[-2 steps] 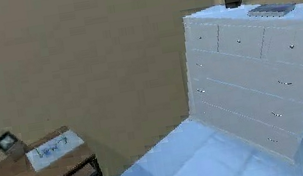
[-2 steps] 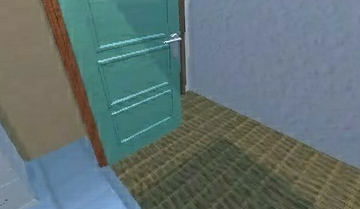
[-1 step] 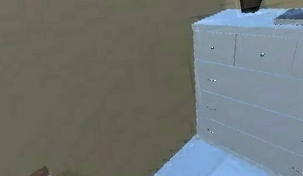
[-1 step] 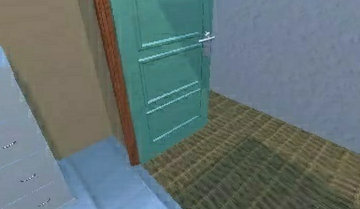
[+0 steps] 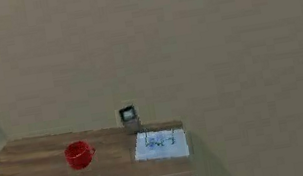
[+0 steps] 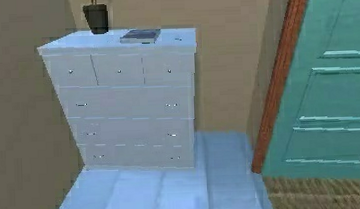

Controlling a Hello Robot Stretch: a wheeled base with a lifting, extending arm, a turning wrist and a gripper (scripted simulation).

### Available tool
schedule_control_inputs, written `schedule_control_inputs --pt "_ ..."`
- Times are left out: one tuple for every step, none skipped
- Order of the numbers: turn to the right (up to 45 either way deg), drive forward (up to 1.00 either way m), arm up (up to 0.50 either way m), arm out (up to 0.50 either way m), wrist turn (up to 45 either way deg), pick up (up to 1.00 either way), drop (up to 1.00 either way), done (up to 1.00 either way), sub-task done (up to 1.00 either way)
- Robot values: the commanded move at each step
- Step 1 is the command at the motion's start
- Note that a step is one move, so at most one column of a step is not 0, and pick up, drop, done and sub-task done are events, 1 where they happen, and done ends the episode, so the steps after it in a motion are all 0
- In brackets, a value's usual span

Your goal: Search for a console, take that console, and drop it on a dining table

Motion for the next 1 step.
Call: schedule_control_inputs --pt "-45.0 0.00 0.00 0.00 0.0 0.00 0.00 0.00 0.00"
